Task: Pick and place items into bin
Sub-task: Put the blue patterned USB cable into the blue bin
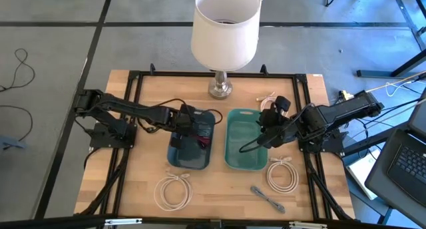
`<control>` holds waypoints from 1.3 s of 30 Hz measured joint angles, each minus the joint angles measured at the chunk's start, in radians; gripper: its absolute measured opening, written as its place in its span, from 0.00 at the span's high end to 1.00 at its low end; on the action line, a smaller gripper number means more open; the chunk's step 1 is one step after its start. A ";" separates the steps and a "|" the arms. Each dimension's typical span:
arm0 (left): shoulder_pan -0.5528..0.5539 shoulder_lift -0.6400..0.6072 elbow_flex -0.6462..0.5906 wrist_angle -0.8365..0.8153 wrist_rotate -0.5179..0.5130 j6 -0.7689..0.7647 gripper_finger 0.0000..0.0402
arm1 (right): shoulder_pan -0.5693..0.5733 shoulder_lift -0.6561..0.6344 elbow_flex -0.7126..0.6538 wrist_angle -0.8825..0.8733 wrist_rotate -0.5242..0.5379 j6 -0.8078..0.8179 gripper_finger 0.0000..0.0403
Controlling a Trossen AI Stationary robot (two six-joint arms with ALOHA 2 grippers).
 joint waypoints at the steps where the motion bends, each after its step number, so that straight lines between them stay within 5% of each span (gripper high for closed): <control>1: -0.002 0.000 0.020 -0.011 -0.004 0.022 0.94 | 0.000 0.000 0.000 0.000 0.000 -0.003 0.61; 8: -0.010 0.026 0.070 -0.043 0.003 0.200 0.94 | 0.000 0.000 -0.001 0.000 0.000 -0.009 0.61; 16: -0.046 0.200 0.070 -0.066 -0.047 0.362 0.94 | 0.000 0.000 -0.003 0.008 0.003 -0.047 0.61; 27: -0.069 0.247 0.104 -0.103 -0.182 0.365 0.93 | 0.000 0.000 -0.004 0.007 0.053 -0.060 0.61; 39: -0.123 0.247 0.168 -0.106 -0.277 0.324 0.66 | 0.000 0.000 -0.004 0.015 0.052 -0.075 0.61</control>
